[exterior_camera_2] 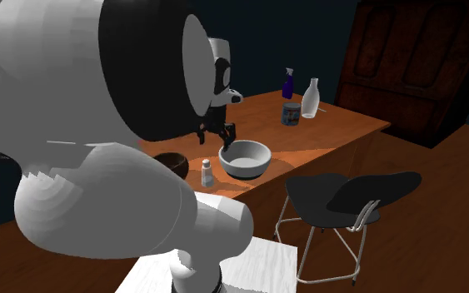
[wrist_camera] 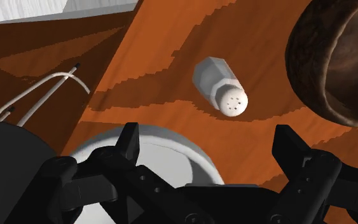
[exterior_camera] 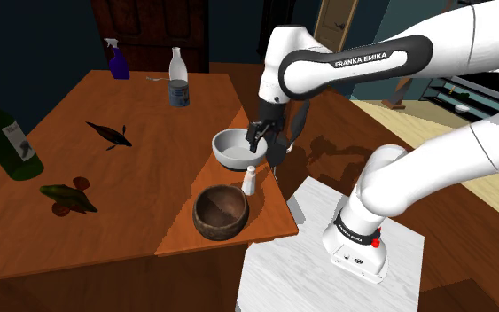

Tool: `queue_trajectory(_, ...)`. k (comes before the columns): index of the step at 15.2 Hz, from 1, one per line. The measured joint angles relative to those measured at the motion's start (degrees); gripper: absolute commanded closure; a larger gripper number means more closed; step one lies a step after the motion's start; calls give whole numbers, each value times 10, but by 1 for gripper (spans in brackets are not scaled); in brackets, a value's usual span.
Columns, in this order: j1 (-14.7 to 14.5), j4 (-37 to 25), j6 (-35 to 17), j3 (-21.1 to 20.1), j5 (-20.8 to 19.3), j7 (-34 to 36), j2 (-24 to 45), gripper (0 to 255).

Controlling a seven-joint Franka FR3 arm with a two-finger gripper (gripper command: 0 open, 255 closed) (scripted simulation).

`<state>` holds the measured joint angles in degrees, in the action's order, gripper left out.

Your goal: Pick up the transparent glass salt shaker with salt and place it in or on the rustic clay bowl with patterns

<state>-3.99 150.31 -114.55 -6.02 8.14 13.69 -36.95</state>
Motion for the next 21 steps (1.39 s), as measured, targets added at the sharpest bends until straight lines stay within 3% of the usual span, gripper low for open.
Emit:
queue_trajectory(4, -17, 31, -69, -24, 33, 29, 43, 0)
queue_trajectory(11, -22, 63, -140, -32, 46, 28, 82, 0)
queue_trajectory(18, -24, 68, -154, -35, 49, 29, 90, 0)
queue_trajectory(19, -24, 68, -154, -35, 49, 29, 90, 255)
queue_trajectory(21, -24, 68, -154, -35, 49, 29, 90, 255)
